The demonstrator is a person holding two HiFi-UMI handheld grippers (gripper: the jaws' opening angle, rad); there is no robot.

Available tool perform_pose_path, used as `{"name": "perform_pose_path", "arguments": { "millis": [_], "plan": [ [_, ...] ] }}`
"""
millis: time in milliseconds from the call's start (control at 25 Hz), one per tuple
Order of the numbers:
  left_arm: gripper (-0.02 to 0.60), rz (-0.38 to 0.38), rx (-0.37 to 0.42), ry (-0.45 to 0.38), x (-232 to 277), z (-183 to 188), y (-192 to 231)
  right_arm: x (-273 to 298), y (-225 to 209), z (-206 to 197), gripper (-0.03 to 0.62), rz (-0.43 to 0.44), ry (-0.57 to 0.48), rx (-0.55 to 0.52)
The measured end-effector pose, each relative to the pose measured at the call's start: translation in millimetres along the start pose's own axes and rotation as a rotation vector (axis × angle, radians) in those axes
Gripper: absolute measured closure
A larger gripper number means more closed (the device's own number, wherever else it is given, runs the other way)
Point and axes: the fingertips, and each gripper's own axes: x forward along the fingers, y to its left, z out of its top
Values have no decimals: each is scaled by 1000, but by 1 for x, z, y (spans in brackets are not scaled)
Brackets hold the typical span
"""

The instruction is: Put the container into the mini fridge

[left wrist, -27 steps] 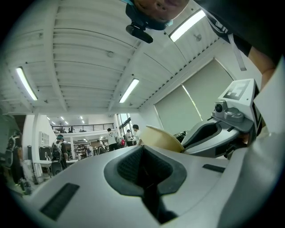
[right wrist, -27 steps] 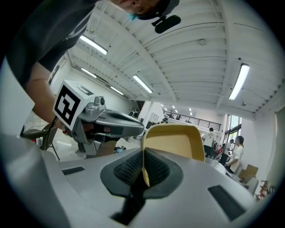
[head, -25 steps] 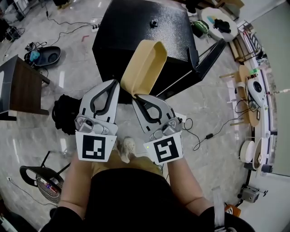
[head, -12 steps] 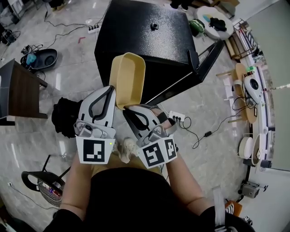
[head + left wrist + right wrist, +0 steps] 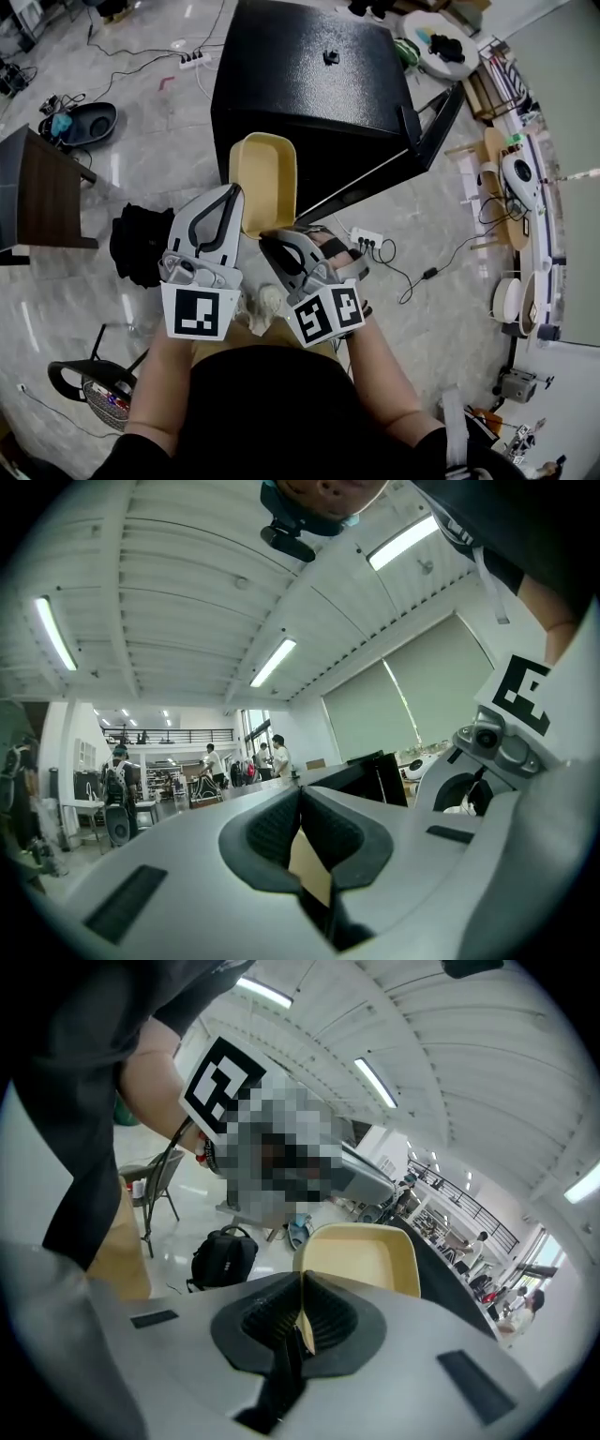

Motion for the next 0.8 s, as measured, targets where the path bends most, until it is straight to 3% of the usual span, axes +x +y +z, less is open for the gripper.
{"name": "perform_pose_path", "arguments": {
  "millis": [440,800],
  "plan": [
    [558,-2,-14,0,-7,-10,5,15,9,-11,554,19,90,-12],
    [558,22,-27,43,17,-26,1,27,-1,-62,554,81,157,-41]
  ]
}}
